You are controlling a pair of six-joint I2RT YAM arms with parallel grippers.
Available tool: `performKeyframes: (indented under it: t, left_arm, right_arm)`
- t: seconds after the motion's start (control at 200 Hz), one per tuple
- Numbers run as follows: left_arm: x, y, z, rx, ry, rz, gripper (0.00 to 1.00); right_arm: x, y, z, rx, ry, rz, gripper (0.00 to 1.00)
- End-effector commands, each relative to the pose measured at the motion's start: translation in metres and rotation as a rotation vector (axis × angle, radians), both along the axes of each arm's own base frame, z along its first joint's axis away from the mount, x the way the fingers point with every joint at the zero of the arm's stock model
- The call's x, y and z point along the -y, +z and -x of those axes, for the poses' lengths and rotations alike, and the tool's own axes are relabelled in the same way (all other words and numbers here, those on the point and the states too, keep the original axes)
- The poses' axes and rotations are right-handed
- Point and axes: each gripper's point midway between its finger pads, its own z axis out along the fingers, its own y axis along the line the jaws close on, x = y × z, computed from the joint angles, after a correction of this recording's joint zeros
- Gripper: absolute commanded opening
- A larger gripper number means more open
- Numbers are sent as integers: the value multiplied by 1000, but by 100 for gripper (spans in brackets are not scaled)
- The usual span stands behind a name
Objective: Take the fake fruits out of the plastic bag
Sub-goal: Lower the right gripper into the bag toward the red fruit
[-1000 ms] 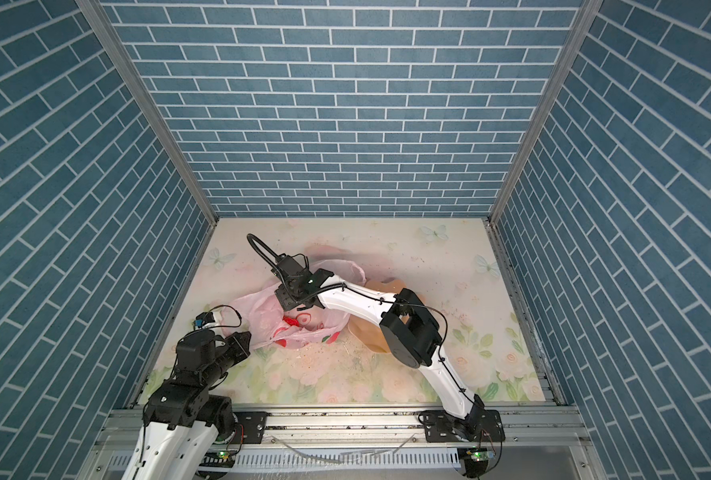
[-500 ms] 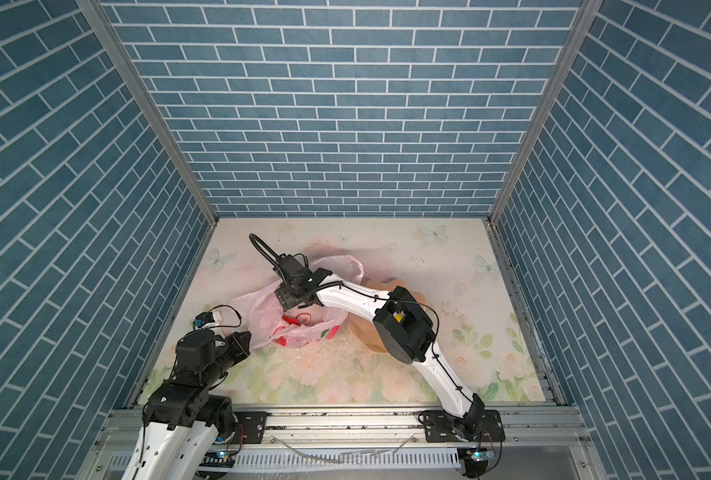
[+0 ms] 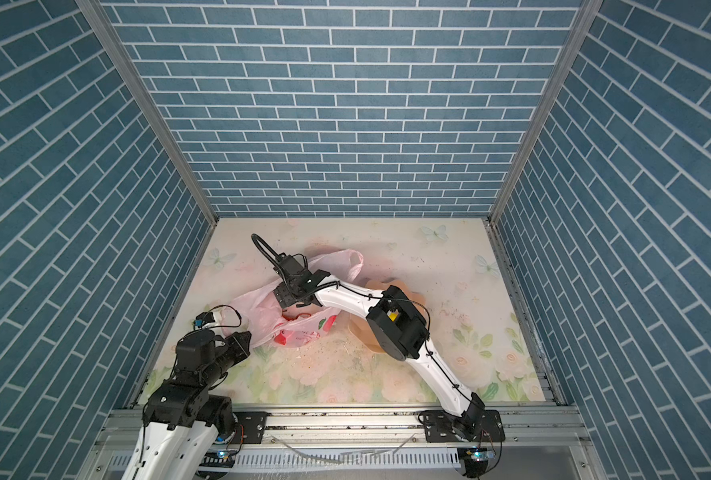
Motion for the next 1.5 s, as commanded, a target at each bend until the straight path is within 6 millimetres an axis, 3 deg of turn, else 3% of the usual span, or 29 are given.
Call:
performKeyframes:
  t: [0.0,0.35,0.75,1.125,1.495]
  left_arm:
    - [2,9,0,22,-12,3,14]
    - [2,9,-1,23,-13,2,14]
    - [1,9,-1,24,-9,-4,14]
    - [-1,10,-1,30,-1,-9,14]
    - [-3,12,0,42,11,-15,14]
  right_arm:
    - [-9,6,-9,11,-16,-35,83]
    - [-8,-10,-15,-18,-38,-42,82]
    - [-7,-24,-12,-43,-27,-33,58]
    - [7,-8,-5,-15,-11,-32,35]
    - [19,9,2,13,-11,-59,25]
